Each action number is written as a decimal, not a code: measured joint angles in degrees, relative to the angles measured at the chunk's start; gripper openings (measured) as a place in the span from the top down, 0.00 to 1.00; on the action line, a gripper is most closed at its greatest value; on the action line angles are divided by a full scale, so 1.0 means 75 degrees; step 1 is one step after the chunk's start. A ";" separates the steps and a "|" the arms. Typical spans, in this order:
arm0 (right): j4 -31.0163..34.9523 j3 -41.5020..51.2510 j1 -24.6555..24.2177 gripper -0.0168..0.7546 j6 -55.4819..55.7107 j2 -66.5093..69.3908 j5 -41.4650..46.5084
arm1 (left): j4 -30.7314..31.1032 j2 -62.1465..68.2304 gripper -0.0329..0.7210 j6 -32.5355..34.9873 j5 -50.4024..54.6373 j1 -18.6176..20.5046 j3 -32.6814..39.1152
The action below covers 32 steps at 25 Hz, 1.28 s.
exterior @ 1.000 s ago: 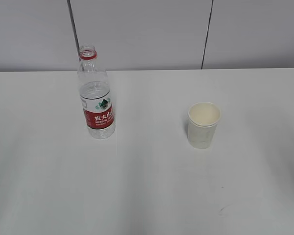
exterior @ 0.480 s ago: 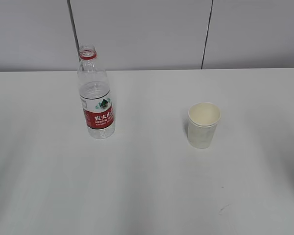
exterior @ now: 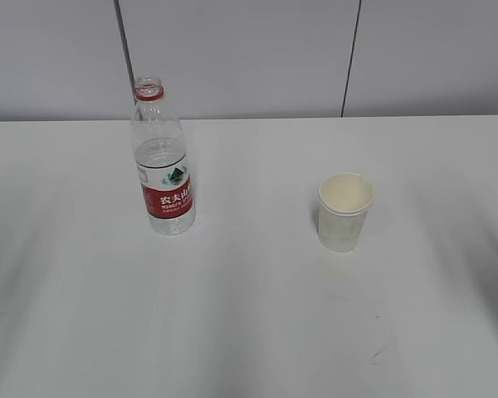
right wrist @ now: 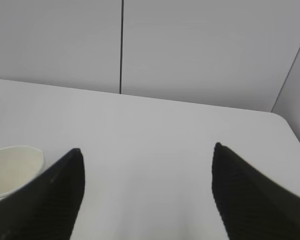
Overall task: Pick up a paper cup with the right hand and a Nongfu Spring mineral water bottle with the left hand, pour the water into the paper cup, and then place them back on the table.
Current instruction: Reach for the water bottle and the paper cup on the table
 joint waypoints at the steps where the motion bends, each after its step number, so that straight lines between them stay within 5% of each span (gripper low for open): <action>1: -0.0145 0.0000 0.0000 0.22 0.0217 0.0055 -0.0040 | 0.0000 0.0113 0.22 0.0000 -0.0137 0.0000 0.0000; 10: -0.1846 0.0000 0.0000 0.22 0.1087 0.0761 -0.0773 | 0.0846 0.1303 0.22 -0.0014 -0.1747 0.0000 0.0000; 19: -0.2069 0.0000 0.0000 0.22 0.1520 0.1202 -0.1255 | 0.2013 0.2662 0.22 -0.0741 -0.2582 0.0000 0.0000; 32: -0.3110 0.0000 0.0000 0.22 0.1891 0.2995 -0.2519 | 0.2625 0.4889 0.22 -0.1128 -0.4059 0.0000 -0.0024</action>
